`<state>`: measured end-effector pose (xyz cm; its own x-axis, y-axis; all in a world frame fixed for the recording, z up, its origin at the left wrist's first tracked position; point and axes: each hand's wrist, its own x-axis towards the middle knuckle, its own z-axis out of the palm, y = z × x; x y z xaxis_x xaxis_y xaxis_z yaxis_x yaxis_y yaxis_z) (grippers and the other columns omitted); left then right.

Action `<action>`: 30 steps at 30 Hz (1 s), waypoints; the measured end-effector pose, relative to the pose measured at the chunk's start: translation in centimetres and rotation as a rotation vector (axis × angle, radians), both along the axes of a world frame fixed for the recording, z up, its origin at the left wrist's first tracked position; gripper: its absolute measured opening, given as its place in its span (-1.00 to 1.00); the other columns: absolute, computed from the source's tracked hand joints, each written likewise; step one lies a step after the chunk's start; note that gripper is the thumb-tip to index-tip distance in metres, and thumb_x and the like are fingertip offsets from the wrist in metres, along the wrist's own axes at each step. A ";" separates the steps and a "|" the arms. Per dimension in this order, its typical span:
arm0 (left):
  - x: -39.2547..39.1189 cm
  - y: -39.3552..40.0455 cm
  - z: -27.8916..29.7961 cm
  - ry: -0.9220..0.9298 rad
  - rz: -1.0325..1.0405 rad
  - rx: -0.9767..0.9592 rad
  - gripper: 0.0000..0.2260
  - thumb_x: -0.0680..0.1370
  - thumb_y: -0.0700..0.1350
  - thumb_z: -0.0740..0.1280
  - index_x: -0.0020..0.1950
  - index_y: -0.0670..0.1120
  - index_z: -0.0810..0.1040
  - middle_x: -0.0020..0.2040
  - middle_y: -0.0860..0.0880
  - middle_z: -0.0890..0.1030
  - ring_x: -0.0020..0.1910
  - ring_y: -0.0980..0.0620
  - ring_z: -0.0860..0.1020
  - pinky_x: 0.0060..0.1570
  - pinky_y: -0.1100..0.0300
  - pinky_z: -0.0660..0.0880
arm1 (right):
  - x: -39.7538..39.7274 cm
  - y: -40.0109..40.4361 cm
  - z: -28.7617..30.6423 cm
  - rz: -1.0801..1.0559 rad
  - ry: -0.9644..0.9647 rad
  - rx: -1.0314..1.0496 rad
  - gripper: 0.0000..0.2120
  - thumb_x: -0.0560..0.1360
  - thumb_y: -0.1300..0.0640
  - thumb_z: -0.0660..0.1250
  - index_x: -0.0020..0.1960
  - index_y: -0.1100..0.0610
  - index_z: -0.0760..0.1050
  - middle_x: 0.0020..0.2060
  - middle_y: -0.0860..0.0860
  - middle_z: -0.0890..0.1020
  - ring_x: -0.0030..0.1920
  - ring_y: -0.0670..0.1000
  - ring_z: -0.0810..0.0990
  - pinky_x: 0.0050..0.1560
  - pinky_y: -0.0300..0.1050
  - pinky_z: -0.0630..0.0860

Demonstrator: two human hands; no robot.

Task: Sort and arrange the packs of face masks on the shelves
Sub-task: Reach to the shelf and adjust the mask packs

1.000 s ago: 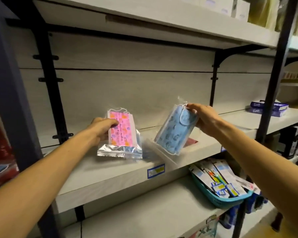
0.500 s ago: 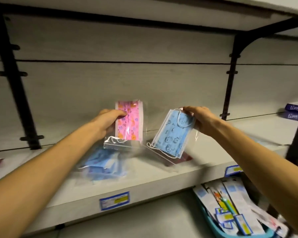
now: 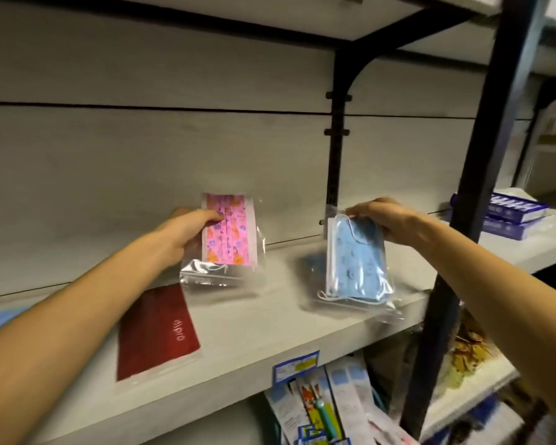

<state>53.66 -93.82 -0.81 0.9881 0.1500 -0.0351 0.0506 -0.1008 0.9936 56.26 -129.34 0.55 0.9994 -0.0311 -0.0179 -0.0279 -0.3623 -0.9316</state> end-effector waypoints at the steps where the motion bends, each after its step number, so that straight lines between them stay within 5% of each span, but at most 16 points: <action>1: 0.4 -0.7 -0.5 0.012 -0.004 0.003 -0.97 0.58 -0.19 0.37 -0.02 -0.14 0.58 -0.02 -0.22 0.67 -0.18 -0.10 0.66 -0.39 0.15 0.64 | 0.4 -0.9 -0.1 0.019 0.032 -0.080 -0.78 0.55 0.10 0.42 0.01 0.27 0.60 -0.20 0.16 0.69 -0.21 0.08 0.68 -0.10 -0.03 0.62; 6: 1.9 -3.1 -2.6 0.091 0.009 0.066 -0.92 0.57 -0.15 0.39 -0.04 -0.15 0.60 -0.01 -0.22 0.69 -0.14 -0.13 0.67 -0.33 0.14 0.65 | 3.8 -0.9 -1.5 0.073 -0.022 -0.491 -0.86 0.51 0.16 0.45 0.00 0.21 0.71 -0.09 0.14 0.73 -0.07 0.12 0.68 -0.10 -0.05 0.61; 10: 2.3 -3.2 -3.5 0.131 0.002 0.102 -0.82 0.56 -0.11 0.41 0.07 -0.19 0.62 -0.08 -0.20 0.73 -0.08 -0.15 0.71 0.02 -0.01 0.64 | 5.6 1.1 -2.5 0.104 -0.182 -0.730 -0.84 0.51 0.12 0.45 0.04 0.15 0.71 0.02 0.06 0.72 -0.02 0.05 0.64 0.04 -0.10 0.53; 13: 1.9 -3.2 -3.9 0.117 0.035 0.143 -0.89 0.57 -0.14 0.41 -0.04 -0.18 0.61 -0.28 -0.12 0.72 -0.33 -0.03 0.70 -0.29 0.17 0.62 | 5.9 2.3 -3.4 0.079 -0.301 -0.898 -0.78 0.54 -0.01 0.37 0.12 0.03 0.69 0.12 0.01 0.69 0.02 0.10 0.62 0.03 -0.07 0.51; 15: 1.5 -3.0 -4.2 0.127 0.048 0.150 -0.89 0.57 -0.13 0.41 -0.02 -0.19 0.60 -0.29 -0.12 0.72 -0.36 -0.03 0.69 -0.31 0.17 0.58 | 5.9 2.8 -4.1 0.017 -0.464 -1.084 -0.72 0.60 -0.06 0.28 0.20 0.04 0.61 0.17 0.06 0.66 0.12 0.17 0.59 0.13 0.04 0.47; 17: 1.3 -2.7 -4.3 0.129 0.057 0.164 -0.87 0.57 -0.12 0.41 -0.01 -0.19 0.61 -0.28 -0.13 0.72 -0.35 -0.03 0.69 -0.26 0.15 0.58 | 5.2 3.3 -4.7 -0.025 -0.597 -1.117 -0.70 0.63 -0.03 0.21 0.27 0.09 0.50 0.20 0.12 0.64 0.16 0.21 0.57 0.13 0.08 0.46; 20: 1.1 -2.2 -4.6 0.122 0.081 0.179 -0.85 0.56 -0.12 0.42 0.02 -0.20 0.62 -0.25 -0.14 0.73 -0.32 -0.05 0.69 -0.23 0.15 0.59 | 3.4 4.0 -5.7 0.135 -0.536 -1.178 -0.61 0.63 -0.16 0.17 0.31 0.05 0.51 0.19 0.11 0.64 0.13 0.19 0.62 0.05 0.04 0.55; 26: 0.7 -2.3 -4.8 0.120 0.069 0.192 -0.81 0.55 -0.13 0.43 0.06 -0.23 0.63 -0.21 -0.15 0.73 -0.28 -0.05 0.69 -0.23 0.16 0.59 | 1.7 3.0 -8.5 0.266 -0.256 -1.086 -0.58 0.58 -0.33 0.11 -0.13 0.00 0.46 0.00 0.06 0.60 -0.05 0.10 0.54 -0.13 -0.03 0.42; 30: -0.3 -1.6 -4.2 0.130 0.054 0.188 -0.84 0.56 -0.12 0.42 0.04 -0.21 0.63 -0.21 -0.15 0.73 -0.31 -0.04 0.69 -0.33 0.20 0.57 | 1.7 3.6 -8.7 0.208 -0.307 -1.078 -0.51 0.61 -0.29 0.09 0.23 0.06 0.51 0.27 0.10 0.54 0.23 0.17 0.51 0.18 0.08 0.46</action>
